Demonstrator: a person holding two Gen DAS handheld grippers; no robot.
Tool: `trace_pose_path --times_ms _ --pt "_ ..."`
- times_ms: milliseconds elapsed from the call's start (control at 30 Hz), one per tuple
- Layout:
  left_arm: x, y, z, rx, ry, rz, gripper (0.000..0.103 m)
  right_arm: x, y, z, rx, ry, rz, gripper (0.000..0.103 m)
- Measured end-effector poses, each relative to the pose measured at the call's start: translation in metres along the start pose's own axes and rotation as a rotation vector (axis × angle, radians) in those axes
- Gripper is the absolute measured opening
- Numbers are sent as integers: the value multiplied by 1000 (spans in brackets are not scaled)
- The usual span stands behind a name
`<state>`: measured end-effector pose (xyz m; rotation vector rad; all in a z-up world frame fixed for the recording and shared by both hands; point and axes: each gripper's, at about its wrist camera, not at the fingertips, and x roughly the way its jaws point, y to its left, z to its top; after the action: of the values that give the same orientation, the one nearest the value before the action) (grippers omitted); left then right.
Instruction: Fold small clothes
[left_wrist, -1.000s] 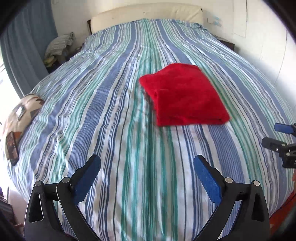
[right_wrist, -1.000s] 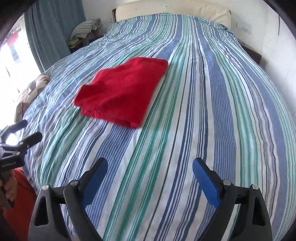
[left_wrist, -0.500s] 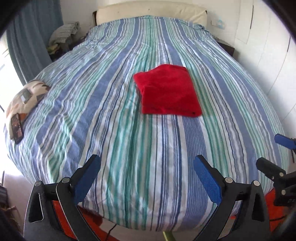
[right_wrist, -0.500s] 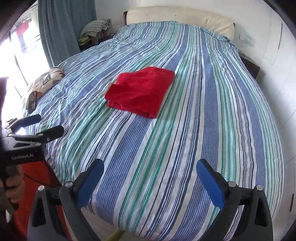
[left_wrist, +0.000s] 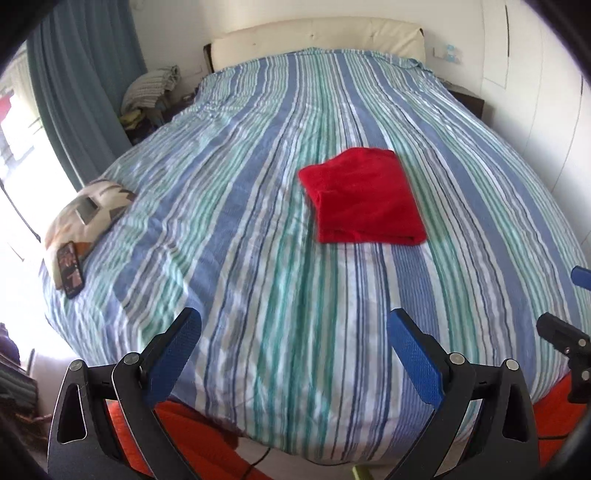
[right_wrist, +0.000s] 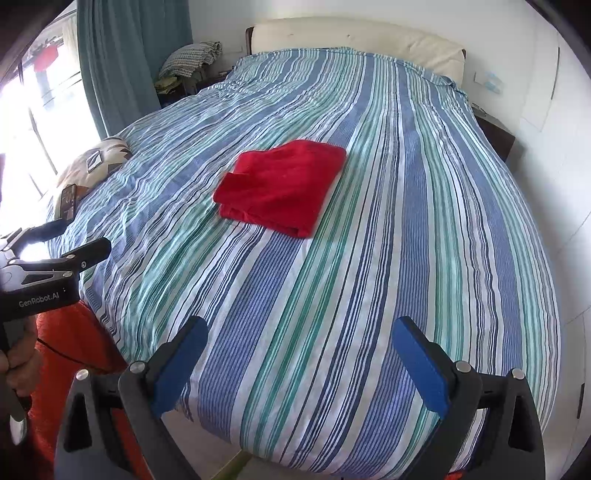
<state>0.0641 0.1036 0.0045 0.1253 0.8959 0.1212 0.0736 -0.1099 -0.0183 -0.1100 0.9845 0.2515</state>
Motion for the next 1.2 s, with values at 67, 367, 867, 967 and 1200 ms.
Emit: trace_pose_path --times_ms 67,367,867,967,1200 --pt "-13 4 -1 40 -38 28 101 -10 0 1 -6 -7 7 99" --pt "-68 19 -7 56 -132 -68 103 -58 -6 -13 -19 -2 -5 103" --pt "-92 3 -20 23 -53 -129 103 -98 16 -26 -30 21 -18 103" --pt "-97 3 -26 20 -28 -139 103 -110 25 -32 -55 16 -28 103" --pt "-97 0 -29 39 -24 -126 102 -118 24 -33 -28 -19 -60 103"
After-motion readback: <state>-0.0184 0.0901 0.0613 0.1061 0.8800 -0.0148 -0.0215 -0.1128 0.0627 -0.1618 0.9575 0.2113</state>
